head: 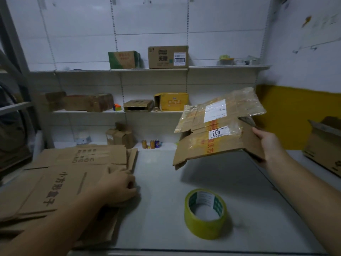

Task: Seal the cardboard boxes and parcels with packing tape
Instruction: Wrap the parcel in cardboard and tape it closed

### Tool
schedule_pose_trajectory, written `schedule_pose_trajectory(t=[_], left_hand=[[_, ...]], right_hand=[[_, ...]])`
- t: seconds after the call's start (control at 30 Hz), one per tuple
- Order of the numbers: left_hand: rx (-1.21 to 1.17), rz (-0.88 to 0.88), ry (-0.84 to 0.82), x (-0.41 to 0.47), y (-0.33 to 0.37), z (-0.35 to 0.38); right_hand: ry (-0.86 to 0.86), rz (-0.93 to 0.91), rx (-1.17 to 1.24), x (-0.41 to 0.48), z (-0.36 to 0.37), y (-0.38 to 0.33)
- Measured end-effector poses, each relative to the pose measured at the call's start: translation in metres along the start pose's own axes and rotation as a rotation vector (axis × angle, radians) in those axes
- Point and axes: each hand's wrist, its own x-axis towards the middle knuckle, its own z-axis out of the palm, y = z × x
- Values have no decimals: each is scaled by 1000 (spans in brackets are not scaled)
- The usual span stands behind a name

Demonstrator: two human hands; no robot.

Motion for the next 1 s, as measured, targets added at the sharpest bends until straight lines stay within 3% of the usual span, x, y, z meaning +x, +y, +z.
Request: schedule_pose_trajectory(t=[0.07,0.13,0.2,0.27,0.4,0.57,0.73,0.87,1.0], left_hand=[[-139,-20,61,-4,20,-8],[-459,13,78,-4,53,-13],[-670,109,-52,-6,91,-18],[-662,172,-208,-7,121,-19],[-651,128,-159,-6,128,-14],[-627,183,-268,-13,98,-27],[-868,87,3,12,77,-26],[-1011,-37,18,42,80,-20],[-1284,-84,235,72,80,-23]], right_hand=[[7,9,2,0,-1,4],[7,2,-5,-2,-1,6],[13,5,6,-4,-3,7],[6,7,28,-6,-6,10],[-23,-16,46,-16,-10,14],[-50,-58,-37,-16,-12,34],[-71,-59,-32,-14,-5,61],[-125,-100,-34,-9,-4,72],[-158,-217,-98,0,-4,72]])
